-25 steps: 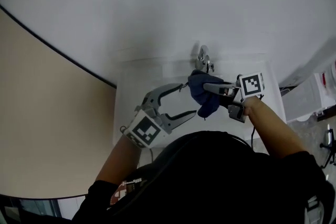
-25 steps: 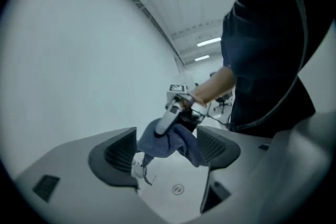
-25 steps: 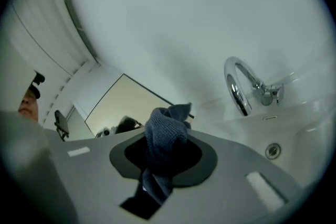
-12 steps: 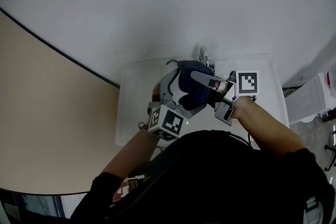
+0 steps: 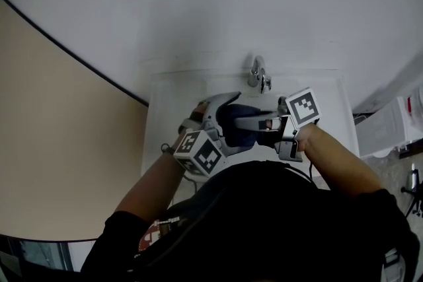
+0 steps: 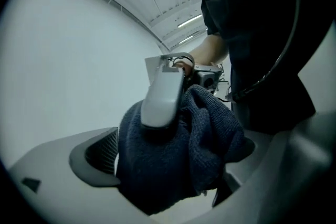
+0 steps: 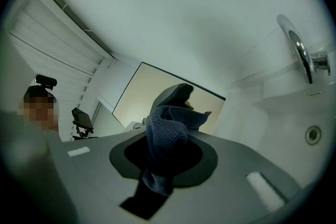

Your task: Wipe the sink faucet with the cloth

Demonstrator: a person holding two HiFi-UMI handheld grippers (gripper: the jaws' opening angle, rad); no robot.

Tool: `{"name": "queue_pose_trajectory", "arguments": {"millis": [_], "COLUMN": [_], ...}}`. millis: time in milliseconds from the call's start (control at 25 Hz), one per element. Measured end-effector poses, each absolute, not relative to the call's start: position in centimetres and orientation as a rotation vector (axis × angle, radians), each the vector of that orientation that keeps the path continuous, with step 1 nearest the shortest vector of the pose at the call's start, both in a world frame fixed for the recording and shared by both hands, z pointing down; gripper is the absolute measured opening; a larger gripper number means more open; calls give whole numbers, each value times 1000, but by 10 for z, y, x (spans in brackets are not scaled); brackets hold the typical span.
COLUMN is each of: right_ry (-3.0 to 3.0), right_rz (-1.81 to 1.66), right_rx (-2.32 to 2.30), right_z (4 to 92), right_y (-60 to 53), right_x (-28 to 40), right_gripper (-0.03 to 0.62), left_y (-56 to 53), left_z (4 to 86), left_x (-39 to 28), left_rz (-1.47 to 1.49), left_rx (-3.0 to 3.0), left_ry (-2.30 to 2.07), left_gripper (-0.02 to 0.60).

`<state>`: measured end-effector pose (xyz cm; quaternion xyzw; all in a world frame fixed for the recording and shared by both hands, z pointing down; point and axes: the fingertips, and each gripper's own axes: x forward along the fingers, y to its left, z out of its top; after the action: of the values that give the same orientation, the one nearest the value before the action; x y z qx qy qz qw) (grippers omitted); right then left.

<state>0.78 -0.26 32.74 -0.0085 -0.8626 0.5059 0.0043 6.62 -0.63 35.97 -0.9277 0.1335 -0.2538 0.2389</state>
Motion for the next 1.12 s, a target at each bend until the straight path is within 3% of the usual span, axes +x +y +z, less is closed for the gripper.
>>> {"name": "queue_pose_trajectory", "arguments": {"millis": [80, 160, 360, 520, 720, 920, 1120], "right_ry": [-2688, -2679, -2683, -2673, -2665, -2714, -2586], "right_rz": [1540, 1498, 1395, 1266, 1236, 1247, 1451], "right_rx": [-82, -108, -66, -71, -121, 235, 564], "right_z": [326, 325, 334, 338, 339, 365, 434], "right_y": [5, 11, 12, 14, 24, -1, 3], "right_x": [3, -1, 0, 5, 29, 117, 189], "right_gripper": [74, 75, 81, 94, 186, 186, 186], "left_y": [4, 8, 0, -1, 9, -37, -135], "left_z": [368, 370, 381, 392, 399, 452, 528], "left_x": [70, 68, 59, 58, 62, 17, -12], "left_rz": [-688, -661, -706, -687, -667, -841, -1284], "left_rx": [-2577, -2633, -2785, -2924, -3054, -3183, -3059], "left_ry": [324, 344, 448, 496, 398, 676, 1023], "left_gripper": [525, 360, 220, 71, 40, 37, 37]}}
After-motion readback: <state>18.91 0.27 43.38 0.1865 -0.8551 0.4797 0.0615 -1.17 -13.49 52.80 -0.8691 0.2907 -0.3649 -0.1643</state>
